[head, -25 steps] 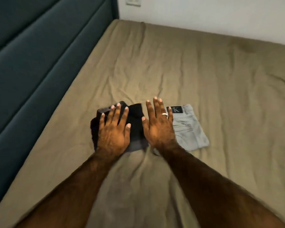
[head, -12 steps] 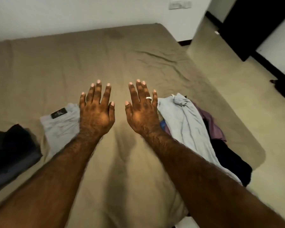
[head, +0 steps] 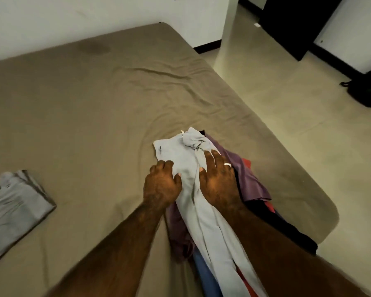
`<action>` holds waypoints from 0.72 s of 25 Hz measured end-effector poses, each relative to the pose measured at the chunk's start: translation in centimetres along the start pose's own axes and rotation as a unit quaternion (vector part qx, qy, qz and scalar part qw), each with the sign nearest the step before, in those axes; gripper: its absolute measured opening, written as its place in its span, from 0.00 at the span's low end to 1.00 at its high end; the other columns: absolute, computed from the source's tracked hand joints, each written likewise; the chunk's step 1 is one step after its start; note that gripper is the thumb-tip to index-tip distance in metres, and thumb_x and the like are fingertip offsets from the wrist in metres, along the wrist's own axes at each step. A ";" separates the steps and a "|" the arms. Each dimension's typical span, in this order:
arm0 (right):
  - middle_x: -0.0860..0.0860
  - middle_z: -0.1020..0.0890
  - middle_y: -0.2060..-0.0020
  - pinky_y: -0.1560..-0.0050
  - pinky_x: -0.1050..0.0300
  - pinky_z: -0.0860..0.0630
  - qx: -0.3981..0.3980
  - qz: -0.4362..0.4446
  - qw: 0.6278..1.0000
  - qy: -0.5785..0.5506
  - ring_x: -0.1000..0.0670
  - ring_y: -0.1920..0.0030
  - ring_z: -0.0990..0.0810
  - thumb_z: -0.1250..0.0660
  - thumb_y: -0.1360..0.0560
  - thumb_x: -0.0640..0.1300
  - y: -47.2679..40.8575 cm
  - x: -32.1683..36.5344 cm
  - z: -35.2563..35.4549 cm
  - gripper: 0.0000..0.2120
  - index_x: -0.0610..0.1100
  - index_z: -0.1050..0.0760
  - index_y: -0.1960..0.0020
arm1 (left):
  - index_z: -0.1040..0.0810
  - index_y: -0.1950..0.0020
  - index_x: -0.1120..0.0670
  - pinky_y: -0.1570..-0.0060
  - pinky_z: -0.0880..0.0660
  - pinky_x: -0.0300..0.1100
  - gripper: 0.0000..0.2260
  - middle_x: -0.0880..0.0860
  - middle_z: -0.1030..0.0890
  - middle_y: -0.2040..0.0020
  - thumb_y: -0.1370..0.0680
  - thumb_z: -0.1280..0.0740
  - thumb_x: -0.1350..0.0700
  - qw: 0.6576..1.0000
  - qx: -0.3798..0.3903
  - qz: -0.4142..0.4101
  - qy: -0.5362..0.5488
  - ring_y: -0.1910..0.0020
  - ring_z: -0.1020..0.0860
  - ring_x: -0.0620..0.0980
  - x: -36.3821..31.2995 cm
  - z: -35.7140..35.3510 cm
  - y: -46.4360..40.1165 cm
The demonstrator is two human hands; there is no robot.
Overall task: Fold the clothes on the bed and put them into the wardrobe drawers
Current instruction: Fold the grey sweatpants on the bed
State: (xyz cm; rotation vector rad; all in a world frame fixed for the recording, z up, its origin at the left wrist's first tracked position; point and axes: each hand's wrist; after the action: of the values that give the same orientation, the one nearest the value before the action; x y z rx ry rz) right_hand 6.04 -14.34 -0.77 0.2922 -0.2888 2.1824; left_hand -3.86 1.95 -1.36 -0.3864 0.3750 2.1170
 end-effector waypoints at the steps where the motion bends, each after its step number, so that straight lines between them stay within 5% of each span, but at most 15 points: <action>1: 0.41 0.29 0.24 0.33 0.39 0.26 0.017 -0.015 1.000 -0.001 0.37 0.28 0.27 0.45 0.18 0.53 -0.7 -2.0 -2.4 0.28 0.43 0.36 0.21 | 0.26 0.30 0.57 0.44 0.22 0.56 0.23 0.60 0.22 0.35 0.20 0.35 0.45 0.998 0.036 0.044 0.031 0.38 0.23 0.64 0.3 -2.8 -1.6; 4: 0.40 0.27 0.26 0.34 0.38 0.25 0.045 -0.022 0.999 -0.002 0.36 0.31 0.25 0.46 0.19 0.53 -2.2 -5.4 -7.2 0.27 0.42 0.33 0.24 | 0.29 0.28 0.59 0.38 0.24 0.52 0.26 0.61 0.24 0.32 0.20 0.30 0.45 0.971 0.055 0.190 0.131 0.33 0.24 0.63 1.3 -7.8 -5.0; 8: 0.35 0.26 0.30 0.37 0.39 0.24 0.027 -0.071 0.997 -0.030 0.32 0.36 0.23 0.42 0.20 0.51 -6.4 -9.0 -14.3 0.26 0.37 0.30 0.27 | 0.30 0.28 0.62 0.36 0.25 0.52 0.33 0.63 0.23 0.31 0.24 0.24 0.43 0.939 -0.011 0.281 0.197 0.33 0.24 0.64 3.3 -13.4 -11.1; 13: 0.37 0.20 0.41 0.43 0.42 0.21 0.041 -0.184 0.969 -0.162 0.34 0.43 0.20 0.29 0.23 0.53 -10.0 -10.5 -17.0 0.22 0.38 0.23 0.37 | 0.15 0.45 0.55 0.44 0.16 0.53 0.20 0.56 0.12 0.45 0.33 0.15 0.53 0.786 -0.034 0.357 0.503 0.49 0.14 0.57 5.1 -15.5 -13.8; 16: 0.47 0.14 0.54 0.48 0.50 0.18 0.037 -0.198 0.947 -0.250 0.44 0.53 0.16 0.26 0.27 0.49 -10.6 -10.2 -16.3 0.09 0.44 0.16 0.52 | 0.15 0.40 0.55 0.39 0.19 0.58 0.15 0.59 0.13 0.44 0.27 0.23 0.62 0.716 0.027 0.305 0.627 0.45 0.14 0.61 2.8 -13.0 -13.0; 18: 0.44 0.14 0.58 0.50 0.53 0.20 0.035 -0.248 0.878 -0.408 0.49 0.57 0.17 0.24 0.29 0.41 -10.6 -9.4 -14.4 0.05 0.40 0.17 0.57 | 0.17 0.36 0.62 0.36 0.21 0.59 0.20 0.64 0.15 0.42 0.28 0.32 0.66 0.638 0.082 0.284 0.711 0.45 0.16 0.64 1.2 -10.7 -11.7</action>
State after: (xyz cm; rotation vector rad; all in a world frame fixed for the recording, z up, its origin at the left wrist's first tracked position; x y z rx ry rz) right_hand 18.60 -10.87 -16.24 1.1974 -0.5285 1.4599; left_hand 6.72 4.71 -12.90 -2.0430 1.7473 1.7967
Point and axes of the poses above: each hand's wrist, its own y-axis away from the middle knuckle, its own z-axis out of the back of the hand, x = y × z
